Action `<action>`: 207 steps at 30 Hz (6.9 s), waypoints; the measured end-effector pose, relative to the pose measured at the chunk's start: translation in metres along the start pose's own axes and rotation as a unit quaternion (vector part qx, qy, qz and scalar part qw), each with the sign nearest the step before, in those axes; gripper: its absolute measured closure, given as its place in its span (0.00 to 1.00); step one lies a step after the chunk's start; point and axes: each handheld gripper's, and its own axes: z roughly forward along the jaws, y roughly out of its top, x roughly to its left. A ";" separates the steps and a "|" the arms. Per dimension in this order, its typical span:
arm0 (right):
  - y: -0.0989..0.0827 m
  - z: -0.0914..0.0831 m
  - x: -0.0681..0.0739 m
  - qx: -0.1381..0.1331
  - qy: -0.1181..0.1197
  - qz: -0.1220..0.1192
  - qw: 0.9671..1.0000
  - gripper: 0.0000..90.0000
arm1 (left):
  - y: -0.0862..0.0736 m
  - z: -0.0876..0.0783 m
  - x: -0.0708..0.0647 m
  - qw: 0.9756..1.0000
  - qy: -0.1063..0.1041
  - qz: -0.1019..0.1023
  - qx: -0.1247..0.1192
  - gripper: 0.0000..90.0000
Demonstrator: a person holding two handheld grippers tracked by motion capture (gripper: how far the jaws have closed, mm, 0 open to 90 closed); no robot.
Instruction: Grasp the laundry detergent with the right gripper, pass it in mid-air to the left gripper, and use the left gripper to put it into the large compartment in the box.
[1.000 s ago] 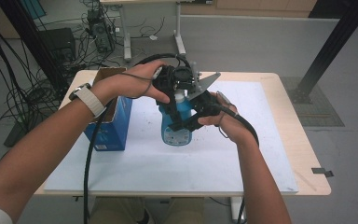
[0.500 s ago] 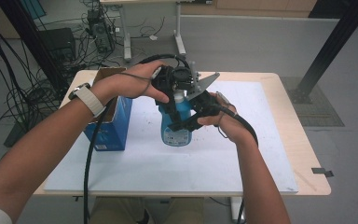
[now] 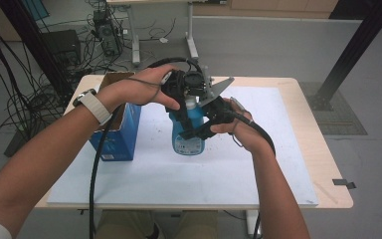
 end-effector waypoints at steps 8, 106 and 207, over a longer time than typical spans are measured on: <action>0.000 0.000 0.001 -0.002 0.000 0.000 1.000 0.48 | -0.001 -0.001 -0.001 1.000 0.001 -0.003 -0.002 0.41; 0.006 0.001 0.004 -0.001 -0.001 -0.009 1.000 0.48 | -0.007 -0.006 -0.006 1.000 0.005 -0.008 -0.004 0.41; -0.067 -0.109 -0.006 0.295 -0.106 0.031 0.949 0.09 | -0.042 -0.070 -0.029 0.935 0.126 -0.332 0.009 0.41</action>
